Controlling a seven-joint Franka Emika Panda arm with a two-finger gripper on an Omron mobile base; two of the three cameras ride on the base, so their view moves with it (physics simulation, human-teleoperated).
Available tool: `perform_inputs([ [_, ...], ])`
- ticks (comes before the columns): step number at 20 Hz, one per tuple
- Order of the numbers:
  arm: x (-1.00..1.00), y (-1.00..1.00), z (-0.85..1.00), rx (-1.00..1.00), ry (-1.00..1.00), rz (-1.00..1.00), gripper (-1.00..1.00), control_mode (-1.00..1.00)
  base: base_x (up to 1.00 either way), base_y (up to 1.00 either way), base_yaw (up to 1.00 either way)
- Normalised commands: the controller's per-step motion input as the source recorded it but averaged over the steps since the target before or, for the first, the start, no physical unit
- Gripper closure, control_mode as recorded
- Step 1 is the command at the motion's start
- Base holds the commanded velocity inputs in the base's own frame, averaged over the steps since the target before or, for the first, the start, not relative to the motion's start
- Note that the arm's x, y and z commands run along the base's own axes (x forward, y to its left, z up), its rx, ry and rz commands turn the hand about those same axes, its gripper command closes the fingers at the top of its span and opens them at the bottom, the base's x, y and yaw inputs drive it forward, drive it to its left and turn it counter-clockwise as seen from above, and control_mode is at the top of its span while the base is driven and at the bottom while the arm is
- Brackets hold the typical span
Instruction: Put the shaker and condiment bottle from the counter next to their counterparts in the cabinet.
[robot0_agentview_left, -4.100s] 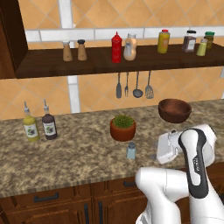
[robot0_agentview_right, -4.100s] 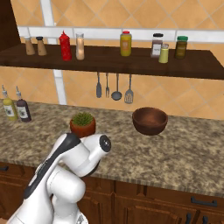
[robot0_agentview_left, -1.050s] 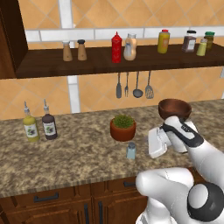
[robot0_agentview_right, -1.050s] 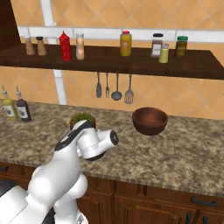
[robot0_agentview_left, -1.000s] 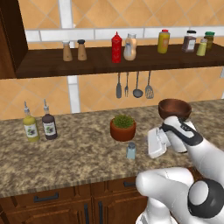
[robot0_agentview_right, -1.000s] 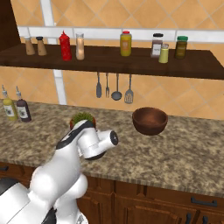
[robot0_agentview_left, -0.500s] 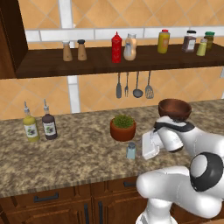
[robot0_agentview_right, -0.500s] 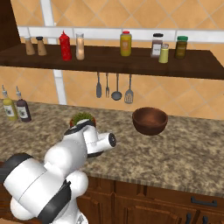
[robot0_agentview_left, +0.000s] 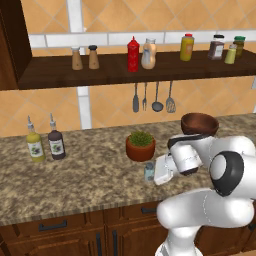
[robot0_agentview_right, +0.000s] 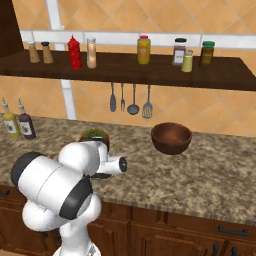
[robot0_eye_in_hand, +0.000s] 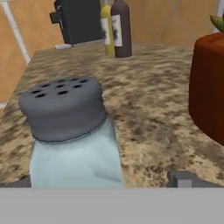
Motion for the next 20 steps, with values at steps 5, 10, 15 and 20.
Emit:
perform_inputs([
  [5,0.04,0.24,-0.16,0.00,0.06,-0.01,1.00,-1.00,0.00,0.00,0.00],
  [10,-0.15,-0.15,0.78,0.00,-0.04,-0.09,1.00,-1.00,0.00,0.00,0.00],
  [15,-0.03,-0.38,1.00,0.02,0.01,-0.26,1.00,-1.00,0.00,0.00,0.00],
  [20,-0.14,-0.66,0.96,0.08,0.05,-0.29,1.00,-1.00,0.00,0.00,0.00],
])
